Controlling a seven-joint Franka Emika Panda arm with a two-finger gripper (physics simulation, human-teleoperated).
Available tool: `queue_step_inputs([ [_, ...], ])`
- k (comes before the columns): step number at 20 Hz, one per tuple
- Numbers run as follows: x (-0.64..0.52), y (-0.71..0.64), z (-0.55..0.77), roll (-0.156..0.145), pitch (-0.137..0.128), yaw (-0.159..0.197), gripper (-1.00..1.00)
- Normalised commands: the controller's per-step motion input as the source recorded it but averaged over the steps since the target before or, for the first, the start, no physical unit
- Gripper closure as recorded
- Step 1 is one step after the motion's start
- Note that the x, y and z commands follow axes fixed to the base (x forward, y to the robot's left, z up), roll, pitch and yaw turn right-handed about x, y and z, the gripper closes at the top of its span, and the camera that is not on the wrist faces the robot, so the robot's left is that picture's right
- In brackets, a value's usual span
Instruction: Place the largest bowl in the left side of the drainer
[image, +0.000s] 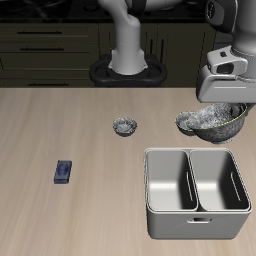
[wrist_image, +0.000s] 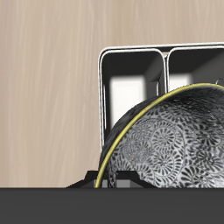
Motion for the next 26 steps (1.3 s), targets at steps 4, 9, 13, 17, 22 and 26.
queue_step_inputs([
  [4,0.0,0.0,-0.01,-0.001,0.004,-0.004,1.0],
  [9,0.02,0.02,-0.04,0.002,0.005,-0.002,1.0],
  [13,0.09,0.06,-0.2,0.017,0.022,0.001,1.0],
  [17,0.0,0.06,-0.14,0.008,0.022,0.001,1.0],
  [22,0.03,-0.01,-0.11,0.001,0.014,0.006,1.0],
  [26,0.03,-0.05,-0.08,-0.01,0.012,-0.002,1.0],
])
